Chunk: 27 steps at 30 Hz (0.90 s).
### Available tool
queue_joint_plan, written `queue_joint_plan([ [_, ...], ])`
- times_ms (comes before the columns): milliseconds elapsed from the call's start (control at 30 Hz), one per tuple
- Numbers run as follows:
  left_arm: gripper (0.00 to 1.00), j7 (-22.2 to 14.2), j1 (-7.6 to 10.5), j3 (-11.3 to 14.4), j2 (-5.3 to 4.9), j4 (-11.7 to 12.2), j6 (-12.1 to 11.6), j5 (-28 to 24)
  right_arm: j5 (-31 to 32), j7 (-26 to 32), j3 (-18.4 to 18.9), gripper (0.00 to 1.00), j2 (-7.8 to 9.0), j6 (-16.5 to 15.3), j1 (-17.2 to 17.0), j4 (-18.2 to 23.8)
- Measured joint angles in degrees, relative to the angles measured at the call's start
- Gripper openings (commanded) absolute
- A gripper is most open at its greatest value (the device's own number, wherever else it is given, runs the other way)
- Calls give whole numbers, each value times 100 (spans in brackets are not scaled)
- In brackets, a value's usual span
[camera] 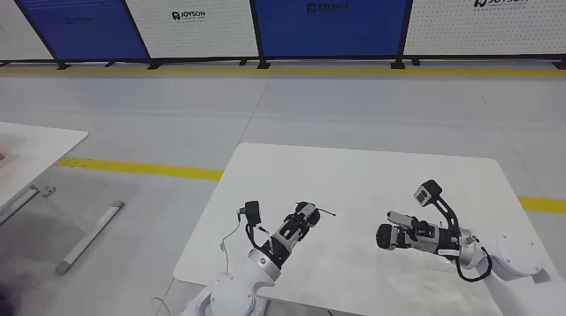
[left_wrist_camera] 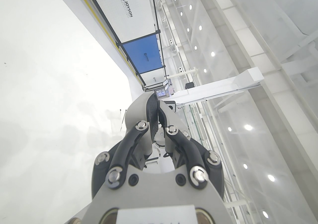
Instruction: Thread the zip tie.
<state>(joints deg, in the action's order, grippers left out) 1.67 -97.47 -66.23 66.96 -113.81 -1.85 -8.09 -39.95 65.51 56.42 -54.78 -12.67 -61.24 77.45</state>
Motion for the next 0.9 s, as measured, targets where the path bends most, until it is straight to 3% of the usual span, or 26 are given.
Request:
queue_joint_plan([
  [367,0,-8,15,13,2,24,16,10,0,0,0,100,0,0,0,0],
  [533,0,16,127,112,29,297,129,64,0,0,0,100,0,0,0,0],
  [733,0,214,300,409,80,667,270,556,0,0,0,100,0,0,0,0],
  [900,0,192,321,448,84,705,303,598,0,0,0,100,0,0,0,0],
])
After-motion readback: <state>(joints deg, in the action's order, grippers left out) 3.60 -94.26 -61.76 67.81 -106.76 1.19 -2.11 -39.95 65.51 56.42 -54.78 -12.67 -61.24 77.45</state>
